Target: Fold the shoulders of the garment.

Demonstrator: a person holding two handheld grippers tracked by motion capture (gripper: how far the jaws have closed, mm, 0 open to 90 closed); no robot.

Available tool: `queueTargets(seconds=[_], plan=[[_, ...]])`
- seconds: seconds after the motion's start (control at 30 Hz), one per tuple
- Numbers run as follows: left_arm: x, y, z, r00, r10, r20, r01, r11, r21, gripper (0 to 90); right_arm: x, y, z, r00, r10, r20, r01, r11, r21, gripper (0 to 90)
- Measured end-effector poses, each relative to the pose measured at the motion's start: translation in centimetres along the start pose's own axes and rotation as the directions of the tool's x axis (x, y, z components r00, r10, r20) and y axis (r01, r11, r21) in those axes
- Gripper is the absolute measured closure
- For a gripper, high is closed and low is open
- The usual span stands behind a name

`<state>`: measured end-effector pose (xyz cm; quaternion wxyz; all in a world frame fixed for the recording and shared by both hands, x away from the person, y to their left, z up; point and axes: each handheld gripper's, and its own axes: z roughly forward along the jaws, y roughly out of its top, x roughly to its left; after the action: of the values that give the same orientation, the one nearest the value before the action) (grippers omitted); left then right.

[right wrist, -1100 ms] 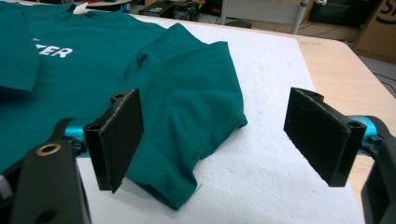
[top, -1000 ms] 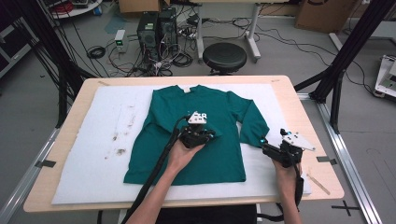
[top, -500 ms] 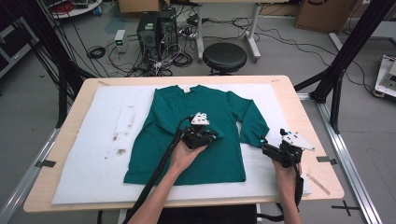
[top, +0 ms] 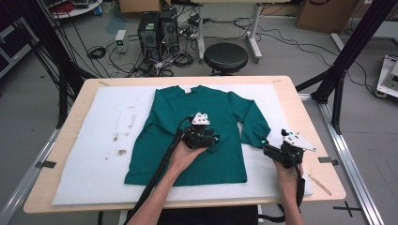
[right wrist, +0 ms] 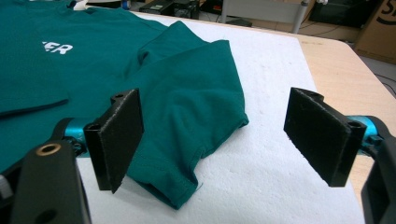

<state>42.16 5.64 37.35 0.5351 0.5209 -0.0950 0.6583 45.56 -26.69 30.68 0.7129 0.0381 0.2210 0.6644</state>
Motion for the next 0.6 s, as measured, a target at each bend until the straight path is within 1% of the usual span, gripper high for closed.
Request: queueTargets(seconds=[0.1,0.13,0.2,0.27,0.3,0.33,0.37,0.4,0.43,0.47,0.5,0.57,0.6], plan=[[0.1,0.1,-0.2,1.0000,-0.002,-0.007,0.002,1.0000,-0.003,59.4,0.0,0.0,0.0,1.0000,-0.002,0.000,0.002,1.000,0.000,20.2],[0.1,0.1,-0.3,0.9999,0.001,-0.012,-0.001,1.0000,-0.005,59.4,0.0,0.0,0.0,1.0000,-0.002,0.000,0.002,1.000,0.000,20.2],[0.3,0.2,-0.9,0.9994,0.022,-0.028,-0.022,0.9997,0.008,54.6,0.0,0.0,0.0,1.0000,0.003,-0.002,-0.003,1.000,0.002,20.2],[0.3,0.3,-1.1,0.9989,0.029,-0.036,-0.029,0.9995,0.010,54.1,0.0,0.0,0.0,1.0000,0.001,0.000,-0.001,1.000,0.001,20.2],[0.5,0.3,-1.6,0.9985,0.031,-0.045,-0.031,0.9995,0.005,52.8,0.1,0.0,0.0,1.0000,0.004,-0.001,-0.004,1.000,0.003,20.2],[0.5,0.3,-1.6,0.9985,0.031,-0.045,-0.031,0.9995,0.005,51.7,0.1,0.0,0.0,1.0000,0.003,-0.002,-0.003,1.000,0.003,20.2],[0.7,0.3,-2.1,0.9989,0.026,-0.040,-0.026,0.9997,-0.005,51.7,0.0,0.0,0.0,1.0000,-0.002,0.001,0.002,1.000,0.001,20.2],[0.7,0.3,-2.1,0.9989,0.026,-0.040,-0.026,0.9997,-0.005,51.3,0.1,0.0,0.0,1.0000,0.002,-0.001,-0.002,1.000,0.003,20.2],[0.9,0.3,-2.7,0.9973,0.042,-0.061,-0.042,0.9991,-0.006,51.0,0.1,0.0,0.0,1.0000,0.002,-0.001,-0.002,1.000,0.004,20.2],[1.3,0.2,-3.1,0.9948,0.049,-0.089,-0.050,0.9988,-0.004,51.1,0.0,0.0,0.0,1.0000,-0.001,0.000,0.001,1.000,0.001,20.2],[1.3,0.2,-3.1,0.9948,0.049,-0.089,-0.050,0.9988,-0.004,52.0,0.0,0.0,0.0,1.0000,-0.001,0.000,0.001,1.000,0.001,20.2],[2.4,0.0,-4.0,0.9894,0.025,-0.143,-0.025,0.9997,0.003,56.8,0.0,0.0,0.0,1.0000,0.000,0.000,0.000,1.000,0.001,20.2],[3.9,-0.3,-5.2,0.9813,0.000,-0.192,0.000,1.0000,0.003,57.9,0.0,0.0,0.0,1.0000,-0.001,0.000,0.001,1.000,0.000,20.2]])
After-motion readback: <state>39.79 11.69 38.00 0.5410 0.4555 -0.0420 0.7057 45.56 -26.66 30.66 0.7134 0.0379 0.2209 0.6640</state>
